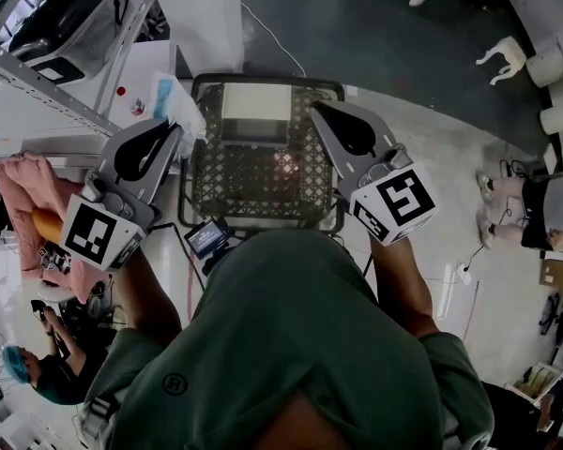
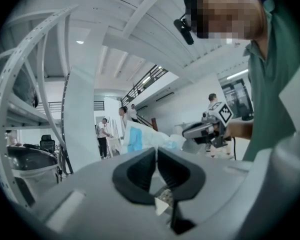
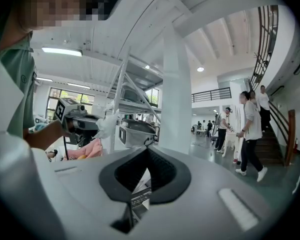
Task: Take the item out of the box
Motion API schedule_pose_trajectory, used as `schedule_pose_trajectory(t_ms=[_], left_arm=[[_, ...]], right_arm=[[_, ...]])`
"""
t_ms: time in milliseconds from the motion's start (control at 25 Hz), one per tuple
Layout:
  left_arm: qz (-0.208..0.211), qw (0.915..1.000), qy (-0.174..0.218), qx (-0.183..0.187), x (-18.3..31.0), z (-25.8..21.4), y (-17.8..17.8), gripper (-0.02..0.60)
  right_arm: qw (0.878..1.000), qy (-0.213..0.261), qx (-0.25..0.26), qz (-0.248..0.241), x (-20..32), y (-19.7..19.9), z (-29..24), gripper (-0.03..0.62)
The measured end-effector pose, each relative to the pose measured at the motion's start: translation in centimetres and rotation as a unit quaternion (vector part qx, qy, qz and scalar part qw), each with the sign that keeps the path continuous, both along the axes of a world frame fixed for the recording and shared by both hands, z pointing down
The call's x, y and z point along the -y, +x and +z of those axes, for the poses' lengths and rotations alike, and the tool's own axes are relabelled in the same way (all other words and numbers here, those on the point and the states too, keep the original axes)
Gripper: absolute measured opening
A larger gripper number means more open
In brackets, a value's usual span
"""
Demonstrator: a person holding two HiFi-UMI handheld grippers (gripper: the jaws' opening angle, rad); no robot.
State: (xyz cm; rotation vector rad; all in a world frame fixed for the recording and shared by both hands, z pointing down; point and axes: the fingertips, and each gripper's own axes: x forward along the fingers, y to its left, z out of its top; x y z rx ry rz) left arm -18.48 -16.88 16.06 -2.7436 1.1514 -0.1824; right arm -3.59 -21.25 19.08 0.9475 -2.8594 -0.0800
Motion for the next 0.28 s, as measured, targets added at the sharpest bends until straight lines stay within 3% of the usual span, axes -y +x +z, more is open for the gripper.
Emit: schedule_pose_trajectory(t_ms=[280], left_arm=[[-0.002,1.0,-0.008,0.005,0.59,0.61,-0.43,0.011]], right_arm=[[1.0,-0.003,0.0,0.0,0.57,-0.39,0.28,0.005]])
